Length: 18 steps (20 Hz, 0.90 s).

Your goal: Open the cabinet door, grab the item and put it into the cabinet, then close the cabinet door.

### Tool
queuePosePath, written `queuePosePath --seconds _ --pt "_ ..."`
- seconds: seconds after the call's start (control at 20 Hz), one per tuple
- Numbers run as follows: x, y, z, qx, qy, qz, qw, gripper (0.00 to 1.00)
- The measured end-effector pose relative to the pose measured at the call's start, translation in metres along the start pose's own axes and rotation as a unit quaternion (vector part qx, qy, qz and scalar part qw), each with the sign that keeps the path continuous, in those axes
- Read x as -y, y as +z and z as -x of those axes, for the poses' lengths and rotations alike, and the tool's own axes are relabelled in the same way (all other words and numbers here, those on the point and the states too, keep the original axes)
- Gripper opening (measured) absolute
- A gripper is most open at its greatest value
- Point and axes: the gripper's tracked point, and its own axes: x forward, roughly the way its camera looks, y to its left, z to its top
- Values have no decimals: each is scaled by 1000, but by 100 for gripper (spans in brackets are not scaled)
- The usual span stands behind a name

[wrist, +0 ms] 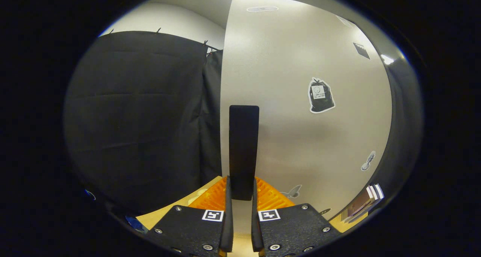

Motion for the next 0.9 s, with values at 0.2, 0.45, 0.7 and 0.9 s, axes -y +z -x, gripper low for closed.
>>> queuePosePath --seconds 0.2,0.45,0.7,0.9 --pt "3 -1 11 -3 50 6 999 19" --pt "9 -4 20 -9 120 4 993 19" --pt "19 -7 32 -10 184 8 983 19" --pt "30 -9 39 -7 211 6 977 19"
